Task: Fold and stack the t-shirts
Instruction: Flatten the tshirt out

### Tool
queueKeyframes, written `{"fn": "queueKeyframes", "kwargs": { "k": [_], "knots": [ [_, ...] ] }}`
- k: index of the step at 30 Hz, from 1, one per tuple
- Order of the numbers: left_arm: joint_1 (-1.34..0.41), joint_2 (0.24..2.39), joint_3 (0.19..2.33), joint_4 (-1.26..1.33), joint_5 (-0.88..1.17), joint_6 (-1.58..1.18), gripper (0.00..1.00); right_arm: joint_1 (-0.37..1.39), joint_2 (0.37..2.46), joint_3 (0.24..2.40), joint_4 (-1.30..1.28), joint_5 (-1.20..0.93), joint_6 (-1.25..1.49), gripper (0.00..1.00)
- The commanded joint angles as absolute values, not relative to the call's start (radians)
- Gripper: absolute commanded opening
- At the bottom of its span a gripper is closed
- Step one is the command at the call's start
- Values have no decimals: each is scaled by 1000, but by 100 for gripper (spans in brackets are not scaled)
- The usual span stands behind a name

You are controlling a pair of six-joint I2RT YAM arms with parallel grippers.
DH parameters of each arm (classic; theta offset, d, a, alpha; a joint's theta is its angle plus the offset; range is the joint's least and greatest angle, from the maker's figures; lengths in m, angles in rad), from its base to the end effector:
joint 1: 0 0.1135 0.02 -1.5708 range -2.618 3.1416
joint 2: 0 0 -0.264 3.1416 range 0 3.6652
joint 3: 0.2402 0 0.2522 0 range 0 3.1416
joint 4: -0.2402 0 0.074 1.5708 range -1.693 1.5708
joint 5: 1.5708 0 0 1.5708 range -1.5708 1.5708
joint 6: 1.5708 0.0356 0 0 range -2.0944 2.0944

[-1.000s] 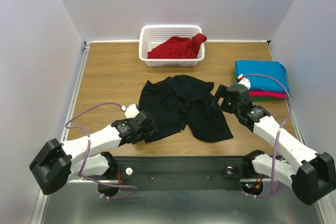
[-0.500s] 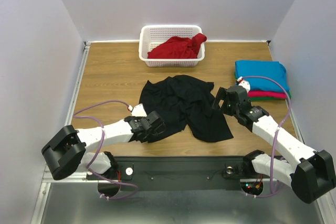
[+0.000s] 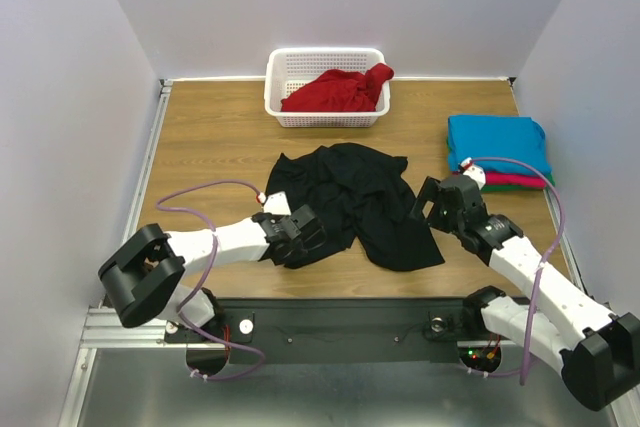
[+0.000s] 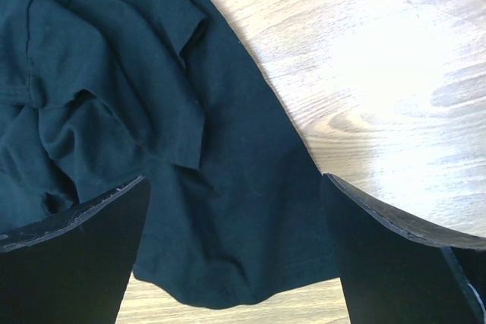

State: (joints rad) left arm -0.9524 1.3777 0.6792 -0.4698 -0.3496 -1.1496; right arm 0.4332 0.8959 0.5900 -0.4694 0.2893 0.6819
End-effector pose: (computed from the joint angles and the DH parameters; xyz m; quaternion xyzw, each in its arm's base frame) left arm 0.1477 -0.1865 0.1622 -0.1296 0.9568 -0.0862 0.2457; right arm 0.1712 0.0680 0.2274 0.1686 0.8983 0.0900 0.3956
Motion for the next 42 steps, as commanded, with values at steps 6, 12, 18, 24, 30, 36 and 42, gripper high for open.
{"fn": "queueKeyframes", "kwargs": {
  "k": [6,12,18,24,30,36,42],
  "knots": [
    [-957,1568,735,-534,-348,-1074,0,434,858,574,-492,321,695,100],
    [-977,1556,762,-505,-341,-1068,0,434,864,578,-517,281,699,100],
    [-988,1370,749,-460,-351,-1066,0,434,888,603,-684,268,848,100],
    [-988,1168,675,-416,-348,-1083,0,434,893,560,-761,324,1046,100],
    [-988,941,569,-334,-331,-1085,0,433,879,466,-765,391,1196,86],
    [-988,809,506,-305,-345,-1095,0,434,937,453,-752,416,1203,76],
    [-988,792,491,-311,-354,-1100,0,434,1075,468,-674,374,1158,58]
  ]
}}
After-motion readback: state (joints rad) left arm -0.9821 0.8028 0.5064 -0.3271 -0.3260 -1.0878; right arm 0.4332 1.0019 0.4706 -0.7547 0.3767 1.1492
